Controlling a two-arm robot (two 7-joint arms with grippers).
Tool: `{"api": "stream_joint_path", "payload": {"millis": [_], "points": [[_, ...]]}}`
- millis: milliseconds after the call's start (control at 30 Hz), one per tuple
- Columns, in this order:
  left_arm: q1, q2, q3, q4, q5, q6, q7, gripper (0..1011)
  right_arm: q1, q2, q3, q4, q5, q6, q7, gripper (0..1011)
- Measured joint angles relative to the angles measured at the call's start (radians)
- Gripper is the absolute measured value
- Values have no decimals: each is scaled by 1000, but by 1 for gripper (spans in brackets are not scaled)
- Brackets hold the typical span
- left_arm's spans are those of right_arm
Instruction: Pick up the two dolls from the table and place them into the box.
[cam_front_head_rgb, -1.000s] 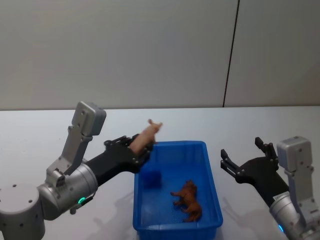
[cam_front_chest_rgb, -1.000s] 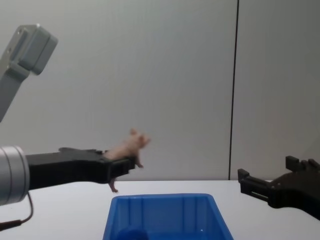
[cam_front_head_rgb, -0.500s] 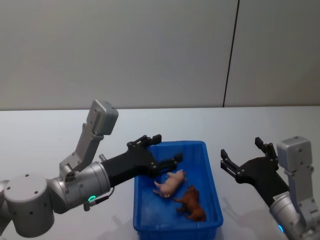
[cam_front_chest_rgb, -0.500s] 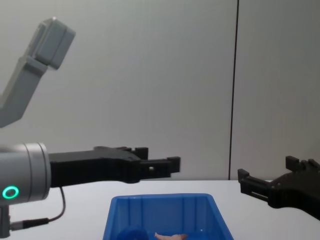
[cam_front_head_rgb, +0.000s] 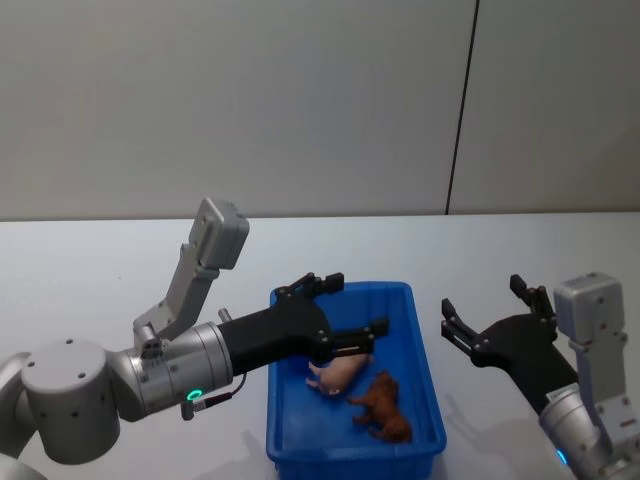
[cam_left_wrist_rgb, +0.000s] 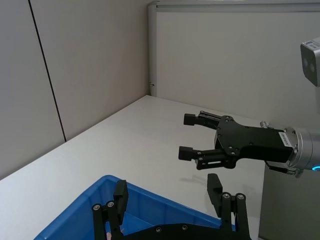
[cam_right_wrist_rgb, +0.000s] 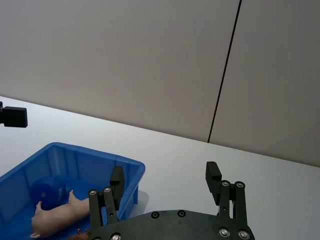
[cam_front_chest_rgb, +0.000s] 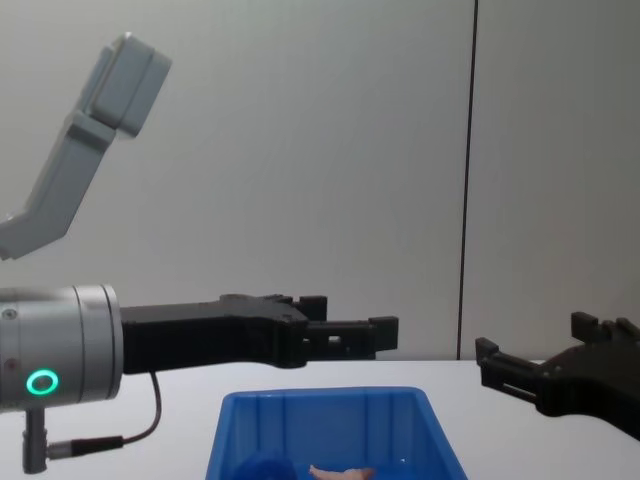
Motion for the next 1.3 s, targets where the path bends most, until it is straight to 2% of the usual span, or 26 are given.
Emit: {"api": "stream_joint_path", "payload": {"millis": [500, 1300], "points": [[-12, -7, 4, 14, -3, 1, -31, 1001, 0, 0, 0, 0, 0, 0, 0, 1001], [-15, -9, 5, 18, -4, 1, -42, 1001, 0, 0, 0, 0, 0, 0, 0, 1001]]}}
